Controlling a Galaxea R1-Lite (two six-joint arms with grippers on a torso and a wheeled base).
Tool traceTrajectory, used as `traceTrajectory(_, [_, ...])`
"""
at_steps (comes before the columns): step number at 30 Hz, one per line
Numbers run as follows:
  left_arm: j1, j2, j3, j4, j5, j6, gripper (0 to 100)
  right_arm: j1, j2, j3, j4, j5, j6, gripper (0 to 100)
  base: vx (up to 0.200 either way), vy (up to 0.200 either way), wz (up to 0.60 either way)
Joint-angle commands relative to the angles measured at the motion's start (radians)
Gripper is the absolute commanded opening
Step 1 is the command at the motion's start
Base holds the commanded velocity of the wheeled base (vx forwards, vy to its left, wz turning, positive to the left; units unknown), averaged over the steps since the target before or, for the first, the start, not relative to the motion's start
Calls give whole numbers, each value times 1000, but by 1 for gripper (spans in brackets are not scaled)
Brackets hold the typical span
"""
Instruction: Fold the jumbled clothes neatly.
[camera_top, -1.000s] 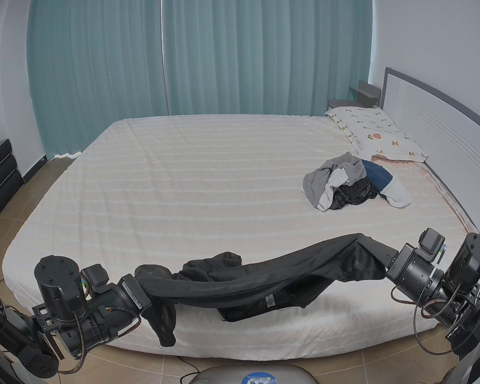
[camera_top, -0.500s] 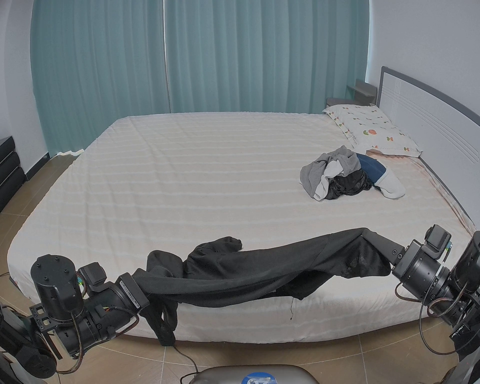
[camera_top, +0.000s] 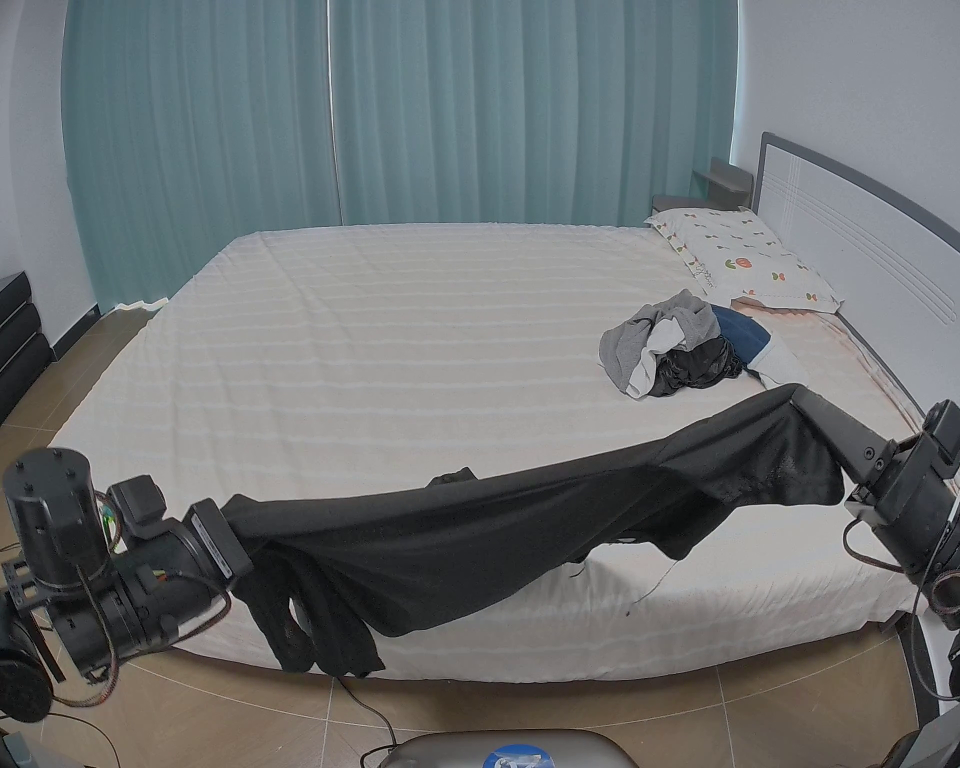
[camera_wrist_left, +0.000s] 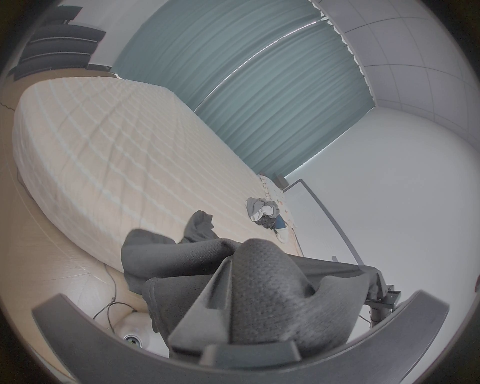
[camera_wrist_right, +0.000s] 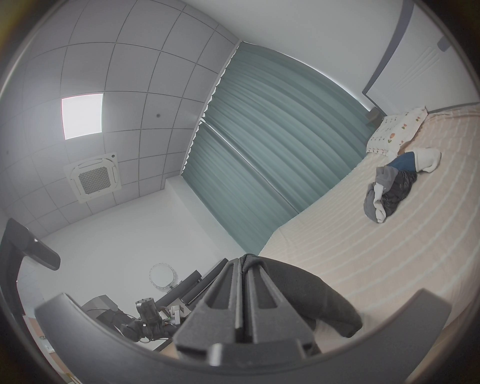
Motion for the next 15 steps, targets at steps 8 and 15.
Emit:
traceTrajectory(8, [133,-133,-301,285,3,4,0,-8,-374,-425,587,29,-16,0,0,0,0])
traceTrajectory(15, [146,-130,-445,495,0,-47,0,-36,-345,-592,731,29,-10,0,0,0,0])
